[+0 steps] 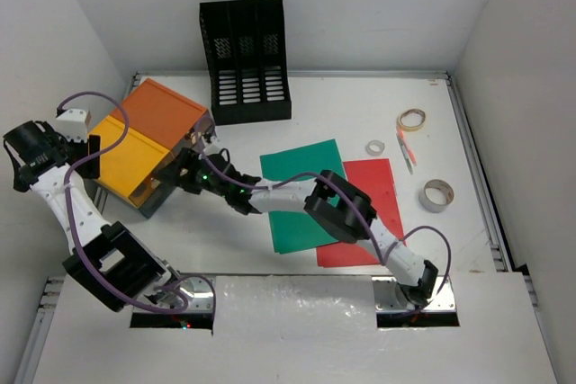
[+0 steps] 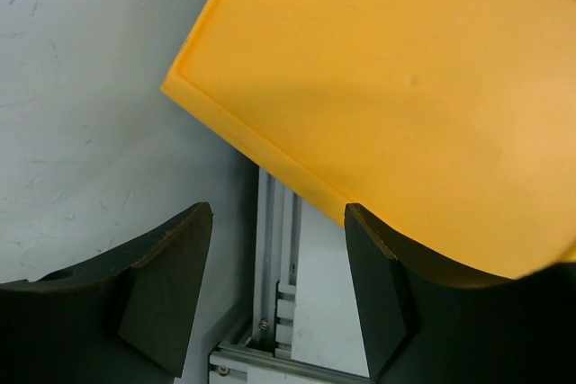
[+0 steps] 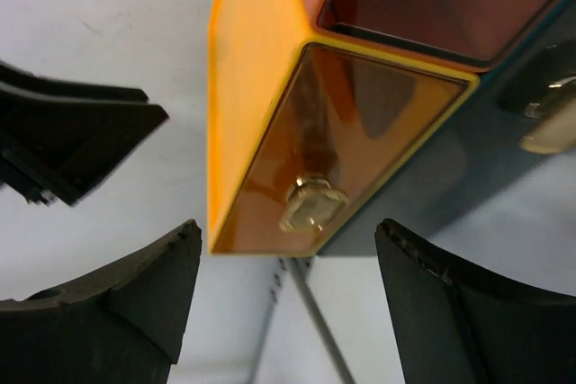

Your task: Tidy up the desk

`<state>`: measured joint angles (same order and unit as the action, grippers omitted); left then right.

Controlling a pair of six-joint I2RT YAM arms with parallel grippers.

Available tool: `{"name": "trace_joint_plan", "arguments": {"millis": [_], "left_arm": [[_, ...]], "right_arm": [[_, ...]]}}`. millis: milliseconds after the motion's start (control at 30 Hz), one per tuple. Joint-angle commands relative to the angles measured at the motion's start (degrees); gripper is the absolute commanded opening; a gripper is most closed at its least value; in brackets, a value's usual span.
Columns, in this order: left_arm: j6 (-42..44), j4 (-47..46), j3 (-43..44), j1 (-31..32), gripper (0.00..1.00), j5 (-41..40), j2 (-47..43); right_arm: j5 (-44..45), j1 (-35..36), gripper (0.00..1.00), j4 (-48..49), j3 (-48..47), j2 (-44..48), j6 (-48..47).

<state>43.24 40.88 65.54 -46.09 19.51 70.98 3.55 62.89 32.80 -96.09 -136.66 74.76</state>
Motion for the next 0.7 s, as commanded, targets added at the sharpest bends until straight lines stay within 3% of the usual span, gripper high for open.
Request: {"name": "trace_joint_plan", "arguments": {"millis": [0, 200, 433, 667], "left_arm": [[0.35, -7.12, -0.85, -0.23, 0.59, 0.01, -0.49], [2.10, -10.03, -3.22, 0.03, 0.59, -0.08, -0.49], [4.57, -12.23, -6.38, 0.47, 0.59, 1.23, 0.12], [7.03, -13.46, -9.20, 0.65, 0.59, 1.58, 0.91]], "right_arm": [[3.13, 1.27, 0.75, 2.54, -8.22, -5.45, 8.81], [7.07, 1.79, 0.71, 1.57, -12.62, -10.20, 10.58], [8.93, 2.06, 0.57, 3.14, -17.19, -13.63, 9.00], [9.98, 2.23, 0.58, 6.84, -16.23, -13.81, 9.96]]}}
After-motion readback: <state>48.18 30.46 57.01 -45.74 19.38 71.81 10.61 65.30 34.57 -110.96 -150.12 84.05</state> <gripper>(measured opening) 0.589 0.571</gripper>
